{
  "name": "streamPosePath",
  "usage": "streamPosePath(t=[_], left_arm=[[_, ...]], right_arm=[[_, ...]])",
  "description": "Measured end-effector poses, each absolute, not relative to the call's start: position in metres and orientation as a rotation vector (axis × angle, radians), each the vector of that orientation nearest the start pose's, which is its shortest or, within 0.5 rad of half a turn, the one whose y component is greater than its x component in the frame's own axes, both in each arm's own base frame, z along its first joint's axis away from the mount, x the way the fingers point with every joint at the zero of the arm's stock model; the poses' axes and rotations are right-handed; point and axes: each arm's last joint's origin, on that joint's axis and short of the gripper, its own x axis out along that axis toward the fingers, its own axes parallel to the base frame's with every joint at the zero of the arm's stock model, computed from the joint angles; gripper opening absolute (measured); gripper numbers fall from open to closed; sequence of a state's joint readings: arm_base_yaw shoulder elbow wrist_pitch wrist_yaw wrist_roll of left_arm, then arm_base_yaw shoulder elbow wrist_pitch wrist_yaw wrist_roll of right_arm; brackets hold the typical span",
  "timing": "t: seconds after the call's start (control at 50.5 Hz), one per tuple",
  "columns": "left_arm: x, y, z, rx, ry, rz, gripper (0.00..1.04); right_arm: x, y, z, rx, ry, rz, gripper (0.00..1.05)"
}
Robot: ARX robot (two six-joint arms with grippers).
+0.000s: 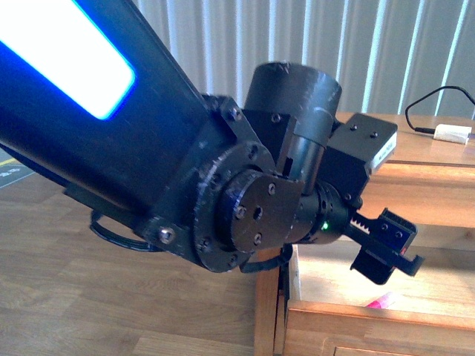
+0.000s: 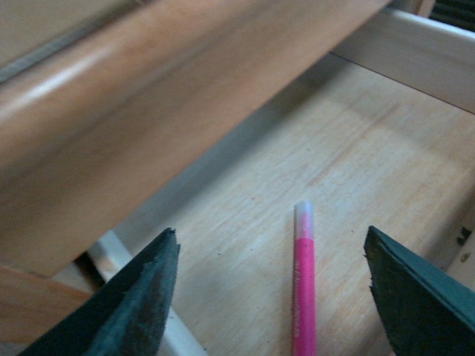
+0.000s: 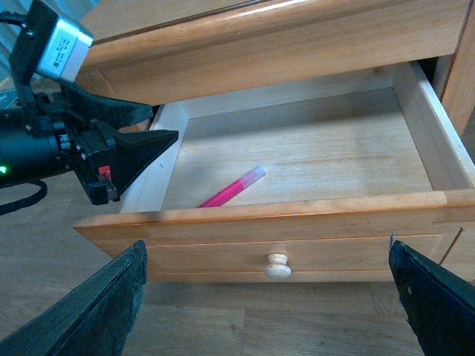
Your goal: Place pink marker in drawer with both arms
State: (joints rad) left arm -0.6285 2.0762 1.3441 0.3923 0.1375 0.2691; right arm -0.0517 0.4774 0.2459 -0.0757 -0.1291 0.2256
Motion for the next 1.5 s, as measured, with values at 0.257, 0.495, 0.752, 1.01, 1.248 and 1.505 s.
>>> streamPosePath(t=[0.257,0.495,0.752,1.01,1.248,1.505], left_arm=[[0.348,-0.226,0.243,0.296,0.147,-0.615,0.98],[0.306,-0.151,0.281,0.253,0.072,-0.452,0.99],[0.222,-0.059,0.297,0.125,0.039,-0.278,0.99],[0.154,-0.007,0.263,-0.079,0.111,-0.138,0.99],[0.146,-0.002,0.258,-0.094,0.071,-0.073,0.94],[0.133,0.0,0.221,-0.015,0.006,-0.001,0.42]], right_arm=[[0.13,-0.003,0.198,0.252,0.314,0.042,0.96],[0.13,-0.003,0.198,0.252,0.314,0.042,0.96],[0.13,-0.003,0.198,0.252,0.314,0.042,0.96],[0.13,-0.003,0.198,0.251,0.314,0.042,0.96],[0.13,-0.003,0.198,0.251,0.314,0.042,0.96],[0.13,-0.003,0.198,0.251,0.314,0.042,0.96]])
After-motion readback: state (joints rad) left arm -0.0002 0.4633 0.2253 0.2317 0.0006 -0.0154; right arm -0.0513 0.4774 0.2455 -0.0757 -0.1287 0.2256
